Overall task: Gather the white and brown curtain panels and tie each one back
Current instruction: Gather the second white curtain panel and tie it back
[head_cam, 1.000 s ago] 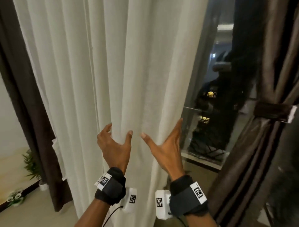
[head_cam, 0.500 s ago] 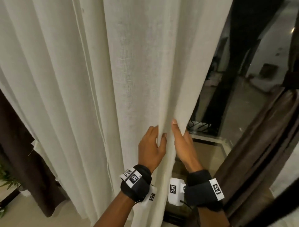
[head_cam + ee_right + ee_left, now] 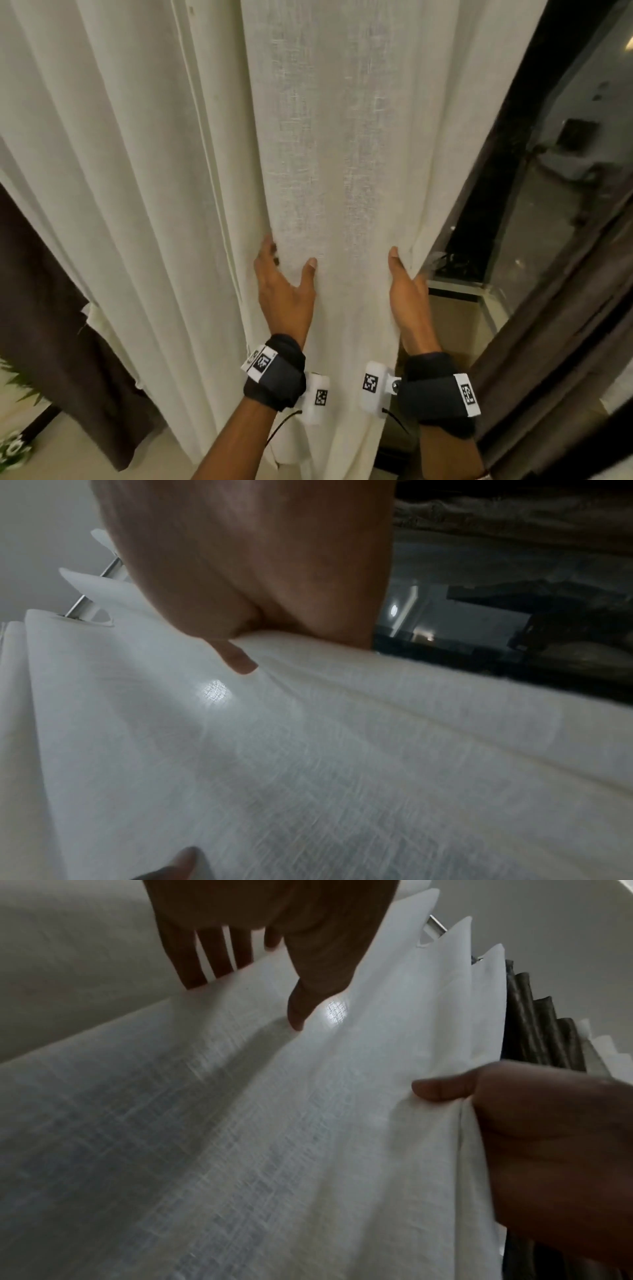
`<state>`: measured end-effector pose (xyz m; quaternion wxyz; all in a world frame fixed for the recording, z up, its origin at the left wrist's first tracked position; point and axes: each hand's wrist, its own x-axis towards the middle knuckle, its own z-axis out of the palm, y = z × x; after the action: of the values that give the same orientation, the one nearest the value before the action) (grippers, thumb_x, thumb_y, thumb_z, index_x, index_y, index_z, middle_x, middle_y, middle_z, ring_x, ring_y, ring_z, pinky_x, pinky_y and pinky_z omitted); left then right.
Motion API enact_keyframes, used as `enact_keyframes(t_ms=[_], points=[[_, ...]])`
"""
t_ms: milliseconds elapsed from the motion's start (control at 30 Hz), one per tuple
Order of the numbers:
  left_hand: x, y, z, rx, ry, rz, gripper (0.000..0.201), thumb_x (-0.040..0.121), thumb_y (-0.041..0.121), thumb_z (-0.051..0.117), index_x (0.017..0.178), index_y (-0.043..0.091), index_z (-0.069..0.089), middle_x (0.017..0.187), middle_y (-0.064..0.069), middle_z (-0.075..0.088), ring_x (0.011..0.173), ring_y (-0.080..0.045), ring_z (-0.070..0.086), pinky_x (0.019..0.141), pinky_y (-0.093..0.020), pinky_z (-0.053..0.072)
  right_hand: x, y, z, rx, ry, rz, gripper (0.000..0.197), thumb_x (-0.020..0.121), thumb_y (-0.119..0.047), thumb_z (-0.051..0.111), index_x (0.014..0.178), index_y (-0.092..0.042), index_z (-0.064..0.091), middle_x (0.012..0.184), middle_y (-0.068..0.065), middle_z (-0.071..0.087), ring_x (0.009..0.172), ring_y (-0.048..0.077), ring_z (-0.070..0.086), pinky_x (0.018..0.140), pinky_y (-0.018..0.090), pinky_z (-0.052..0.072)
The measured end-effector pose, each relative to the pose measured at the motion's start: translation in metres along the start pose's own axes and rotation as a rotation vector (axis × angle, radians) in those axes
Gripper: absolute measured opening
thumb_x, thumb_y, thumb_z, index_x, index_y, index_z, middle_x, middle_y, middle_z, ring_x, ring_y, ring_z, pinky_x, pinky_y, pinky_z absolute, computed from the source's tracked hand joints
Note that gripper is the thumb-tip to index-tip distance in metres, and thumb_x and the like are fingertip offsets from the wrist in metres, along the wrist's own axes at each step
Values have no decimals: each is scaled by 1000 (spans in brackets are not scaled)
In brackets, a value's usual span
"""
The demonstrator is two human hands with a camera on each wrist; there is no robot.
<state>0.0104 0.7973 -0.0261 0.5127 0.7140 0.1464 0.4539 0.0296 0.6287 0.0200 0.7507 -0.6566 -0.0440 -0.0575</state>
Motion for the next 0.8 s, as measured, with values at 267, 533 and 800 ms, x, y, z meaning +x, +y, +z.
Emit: enact_keyframes(t_ms=[267, 533, 800], points=[[-17, 10, 22, 57, -576, 291, 21, 104, 18, 61, 124, 23, 65, 114, 2, 74, 99, -15, 72, 86, -45, 62, 18, 14, 24, -148, -219, -105, 82, 76, -66, 85, 144, -33, 55, 127, -7, 73, 114, 10, 74, 85, 34, 66], [6, 1, -6, 172, 85, 324, 31, 91, 18, 84, 121, 24, 76, 127, 4, 60, 121, -7, 55, 102, -25, 48, 56, 7, -16, -117, 12, -19, 35, 108, -50, 50, 136, -30, 58, 112, -4, 63, 114, 24, 61, 99, 35, 43], [22, -25, 3, -43, 135, -26, 60, 98, 25, 76, 149, 39, 46, 119, 5, 68, 107, -9, 65, 92, -28, 56, 47, 9, -4, -100, -55, -14, 55, 106, -56, 49, 157, -34, 45, 137, -18, 53, 132, 12, 50, 118, 35, 35]])
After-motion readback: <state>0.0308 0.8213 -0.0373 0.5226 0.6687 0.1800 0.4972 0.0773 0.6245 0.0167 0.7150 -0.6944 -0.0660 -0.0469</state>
